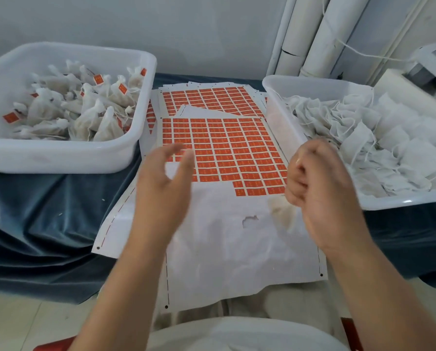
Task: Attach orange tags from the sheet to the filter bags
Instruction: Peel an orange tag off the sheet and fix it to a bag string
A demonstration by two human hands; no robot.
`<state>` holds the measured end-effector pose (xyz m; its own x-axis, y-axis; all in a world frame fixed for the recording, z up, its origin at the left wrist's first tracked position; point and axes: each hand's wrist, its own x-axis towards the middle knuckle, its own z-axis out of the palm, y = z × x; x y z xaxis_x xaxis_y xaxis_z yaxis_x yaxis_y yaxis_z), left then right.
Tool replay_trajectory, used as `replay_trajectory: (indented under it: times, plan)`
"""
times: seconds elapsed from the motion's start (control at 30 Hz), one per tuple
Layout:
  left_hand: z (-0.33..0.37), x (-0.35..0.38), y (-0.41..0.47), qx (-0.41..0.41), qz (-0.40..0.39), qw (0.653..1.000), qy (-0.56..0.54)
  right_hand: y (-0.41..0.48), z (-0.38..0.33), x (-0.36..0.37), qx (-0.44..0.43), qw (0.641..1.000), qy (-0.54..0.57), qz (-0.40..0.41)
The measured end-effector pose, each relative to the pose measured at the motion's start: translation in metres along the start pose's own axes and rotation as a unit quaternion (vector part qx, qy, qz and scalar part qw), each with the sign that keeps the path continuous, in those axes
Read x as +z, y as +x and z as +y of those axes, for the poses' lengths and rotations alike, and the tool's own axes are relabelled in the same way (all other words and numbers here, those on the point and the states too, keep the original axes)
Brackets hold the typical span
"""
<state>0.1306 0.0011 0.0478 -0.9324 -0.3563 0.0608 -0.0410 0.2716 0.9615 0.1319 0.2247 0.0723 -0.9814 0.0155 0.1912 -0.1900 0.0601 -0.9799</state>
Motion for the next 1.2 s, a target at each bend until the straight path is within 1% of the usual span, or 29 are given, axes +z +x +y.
replay_trajectory:
  times: [0.07, 0.13, 0.17, 0.27, 0.33, 0.4, 0.47, 0.53, 0.63, 0.73, 0.77, 0.8, 0.87, 0.9, 0.93, 1.0, 1.07, 1.13, 1.2]
  plan:
    - [-0.004, -0.01, 0.012, -0.071, -0.003, 0.995, -0.074, -0.001, 0.013, 0.007, 0.0, 0.984, -0.176, -0.002]
    - [-0.007, -0.016, 0.015, -0.121, -0.004, 0.98, -0.16, -0.001, 0.029, 0.014, -0.007, 0.956, -0.291, -0.031]
    - [-0.007, -0.018, 0.016, -0.128, 0.002, 0.976, -0.176, 0.001, 0.036, 0.015, -0.005, 0.941, -0.336, -0.042]
    - [-0.009, -0.025, 0.02, -0.133, -0.004, 0.976, -0.174, 0.006, 0.051, 0.017, 0.044, 0.891, -0.446, -0.076]
    - [-0.012, -0.027, 0.025, -0.145, -0.024, 0.978, -0.147, 0.005, 0.058, 0.018, 0.065, 0.869, -0.482, -0.094]
    - [-0.016, -0.028, 0.029, -0.173, -0.06, 0.973, -0.138, 0.003, 0.063, 0.02, 0.049, 0.865, -0.491, -0.085]
    - [-0.019, -0.027, 0.029, -0.189, -0.148, 0.962, -0.13, 0.002, 0.065, 0.022, 0.023, 0.872, -0.484, -0.071]
    - [-0.024, -0.022, 0.024, -0.204, -0.228, 0.941, -0.144, 0.002, 0.065, 0.022, -0.006, 0.877, -0.476, -0.061]
    - [-0.034, -0.011, 0.018, -0.169, -0.264, 0.933, -0.175, 0.004, 0.067, 0.019, -0.051, 0.882, -0.465, -0.051]
    - [-0.033, -0.006, 0.012, -0.129, -0.306, 0.912, -0.242, 0.002, 0.064, 0.019, -0.065, 0.892, -0.446, -0.04]
    - [-0.032, -0.004, 0.01, -0.108, -0.308, 0.915, -0.236, 0.0, 0.062, 0.02, -0.077, 0.9, -0.428, -0.028]
    - [-0.031, -0.003, 0.007, -0.078, -0.301, 0.928, -0.205, -0.001, 0.059, 0.022, -0.097, 0.909, -0.405, -0.016]
    - [-0.025, 0.001, 0.002, -0.005, -0.255, 0.96, -0.116, -0.004, 0.05, 0.028, -0.142, 0.928, -0.344, -0.008]
    - [-0.021, 0.003, 0.0, 0.032, -0.232, 0.969, -0.079, -0.005, 0.046, 0.031, -0.164, 0.935, -0.315, -0.005]
    - [-0.017, 0.004, -0.003, 0.06, -0.217, 0.973, -0.06, -0.005, 0.043, 0.034, -0.182, 0.937, -0.298, 0.001]
    - [-0.011, 0.008, -0.009, 0.095, -0.207, 0.972, -0.055, -0.005, 0.037, 0.039, -0.196, 0.938, -0.286, 0.01]
    - [-0.007, 0.009, -0.013, 0.128, -0.201, 0.971, -0.032, -0.004, 0.034, 0.039, -0.203, 0.932, -0.3, 0.015]
    - [-0.006, 0.009, -0.015, 0.147, -0.194, 0.97, 0.0, -0.004, 0.034, 0.037, -0.229, 0.917, -0.327, 0.011]
    - [-0.006, 0.008, -0.015, 0.148, -0.188, 0.971, 0.021, -0.005, 0.035, 0.034, -0.26, 0.897, -0.358, 0.006]
